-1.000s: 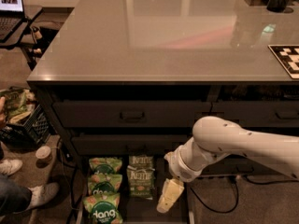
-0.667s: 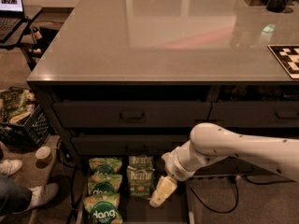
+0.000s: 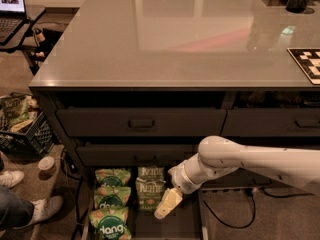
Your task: Pick green jalapeno chip bag from bottom drawer and place on counter
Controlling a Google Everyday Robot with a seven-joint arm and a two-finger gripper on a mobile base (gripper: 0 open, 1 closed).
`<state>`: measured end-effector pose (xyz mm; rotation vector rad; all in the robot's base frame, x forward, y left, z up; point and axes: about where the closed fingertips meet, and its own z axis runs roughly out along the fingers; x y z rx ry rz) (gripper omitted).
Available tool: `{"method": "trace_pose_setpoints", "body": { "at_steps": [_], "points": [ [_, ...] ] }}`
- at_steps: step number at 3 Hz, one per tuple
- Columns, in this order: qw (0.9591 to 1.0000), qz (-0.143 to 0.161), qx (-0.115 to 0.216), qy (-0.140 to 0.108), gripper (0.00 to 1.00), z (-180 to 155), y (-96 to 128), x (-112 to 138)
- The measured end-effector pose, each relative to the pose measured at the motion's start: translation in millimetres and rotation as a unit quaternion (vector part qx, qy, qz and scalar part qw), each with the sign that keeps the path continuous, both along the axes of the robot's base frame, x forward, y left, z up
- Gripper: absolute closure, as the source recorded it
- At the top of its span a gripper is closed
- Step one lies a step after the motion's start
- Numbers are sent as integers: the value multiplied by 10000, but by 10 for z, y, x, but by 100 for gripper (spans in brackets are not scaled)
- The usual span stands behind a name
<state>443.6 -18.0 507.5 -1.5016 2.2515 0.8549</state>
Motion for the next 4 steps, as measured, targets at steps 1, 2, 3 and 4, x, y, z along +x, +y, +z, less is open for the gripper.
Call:
{"method": "trace_pose_setpoints", "body": {
  "at_steps": [1, 2, 3, 4],
  "points": [
    [9999, 68, 84, 26, 0, -74, 63, -51],
    [9996, 155, 228, 77, 0, -436, 351, -140],
    [9995, 68, 316, 29, 0, -1066, 774, 175],
    [9994, 66, 328, 34, 0, -1082, 797, 195]
  ]
}}
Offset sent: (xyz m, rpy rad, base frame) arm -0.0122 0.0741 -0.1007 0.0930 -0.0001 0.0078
